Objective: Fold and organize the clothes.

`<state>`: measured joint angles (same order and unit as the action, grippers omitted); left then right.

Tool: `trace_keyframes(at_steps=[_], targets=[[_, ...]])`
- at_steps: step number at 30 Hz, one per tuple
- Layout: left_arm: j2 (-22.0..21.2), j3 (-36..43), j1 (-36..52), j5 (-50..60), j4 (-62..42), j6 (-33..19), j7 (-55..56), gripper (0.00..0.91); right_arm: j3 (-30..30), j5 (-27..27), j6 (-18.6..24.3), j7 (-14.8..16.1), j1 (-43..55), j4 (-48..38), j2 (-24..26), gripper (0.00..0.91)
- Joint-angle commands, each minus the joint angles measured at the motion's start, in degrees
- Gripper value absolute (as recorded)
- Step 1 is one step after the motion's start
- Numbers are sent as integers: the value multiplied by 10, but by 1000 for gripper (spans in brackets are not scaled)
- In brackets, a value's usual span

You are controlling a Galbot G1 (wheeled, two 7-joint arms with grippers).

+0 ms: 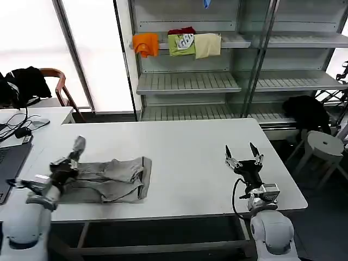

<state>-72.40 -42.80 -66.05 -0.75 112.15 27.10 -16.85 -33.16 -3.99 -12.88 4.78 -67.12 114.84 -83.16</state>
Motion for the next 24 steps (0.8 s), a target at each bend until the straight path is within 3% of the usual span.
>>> trace_keyframes(at_steps=[1, 24], targets=[[-87, 151, -3, 15, 7, 49, 39, 10, -1, 3, 2, 1, 1, -4, 5, 907], [-125, 168, 38, -7, -33, 60, 98, 10, 9, 16, 10, 2, 14, -32, -2, 907]])
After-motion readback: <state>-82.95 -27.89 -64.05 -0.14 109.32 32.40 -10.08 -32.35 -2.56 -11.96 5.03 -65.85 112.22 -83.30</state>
